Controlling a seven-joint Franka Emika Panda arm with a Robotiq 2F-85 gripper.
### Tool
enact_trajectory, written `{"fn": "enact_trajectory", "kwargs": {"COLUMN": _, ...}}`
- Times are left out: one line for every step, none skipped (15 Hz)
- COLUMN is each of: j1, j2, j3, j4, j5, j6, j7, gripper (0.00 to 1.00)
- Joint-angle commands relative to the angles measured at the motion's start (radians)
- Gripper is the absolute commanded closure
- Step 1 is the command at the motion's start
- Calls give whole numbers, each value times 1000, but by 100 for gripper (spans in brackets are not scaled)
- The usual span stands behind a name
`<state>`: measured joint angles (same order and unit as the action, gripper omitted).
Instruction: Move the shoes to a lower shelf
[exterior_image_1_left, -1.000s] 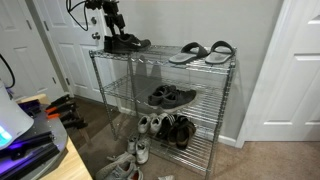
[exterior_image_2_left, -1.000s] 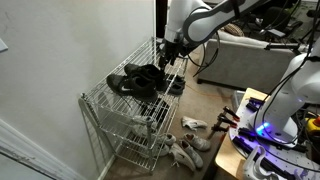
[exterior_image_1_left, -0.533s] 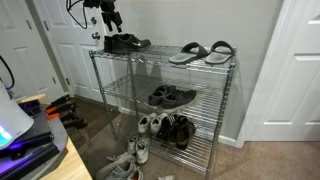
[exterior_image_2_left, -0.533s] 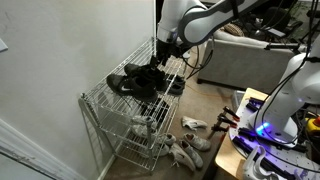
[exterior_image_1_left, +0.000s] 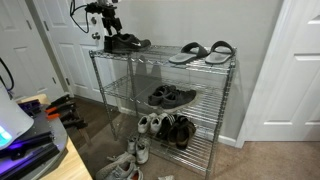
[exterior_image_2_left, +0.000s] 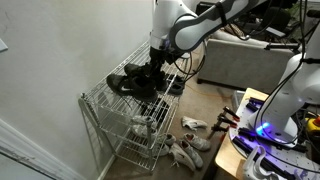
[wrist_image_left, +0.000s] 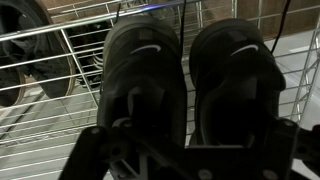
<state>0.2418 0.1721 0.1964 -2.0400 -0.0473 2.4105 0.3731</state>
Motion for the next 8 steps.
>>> {"fn": "enact_trajectory", "kwargs": {"j1": 12, "j2": 96, "j3": -10, "j4": 84, "j5": 3, "j6": -25, "j7": -3, "gripper": 0}}
{"fn": "enact_trajectory", "kwargs": {"j1": 16, "j2": 115, "j3": -15, "j4": 98, "j5": -3, "j6": -29, "j7": 1, "gripper": 0}}
{"fn": "enact_trajectory", "kwargs": {"j1": 17, "j2": 131, "j3": -18, "j4": 109, "j5": -5, "j6": -34, "j7": -8, "gripper": 0}}
{"fn": "enact_trajectory", "kwargs": {"j1": 17, "j2": 146, "j3": -20, "j4": 121, "j5": -5, "j6": -46, "j7": -25, "gripper": 25}}
{"fn": "enact_trajectory", "kwargs": {"j1": 19, "j2": 156, "j3": -24, "j4": 132, "j5": -5, "j6": -56, "j7": -30, "gripper": 26}}
{"fn": "enact_trajectory", "kwargs": {"j1": 21, "j2": 165, "j3": -28, "j4": 140, "j5": -4, "j6": -63, "j7": -31, "gripper": 33}}
{"fn": "enact_trajectory", "kwargs": {"j1": 23, "j2": 171, "j3": -31, "j4": 147, "j5": -2, "j6": -71, "j7": -30, "gripper": 40}}
{"fn": "enact_trajectory", "kwargs": {"j1": 24, "j2": 174, "j3": -34, "j4": 154, "j5": -2, "j6": -80, "j7": -28, "gripper": 47}}
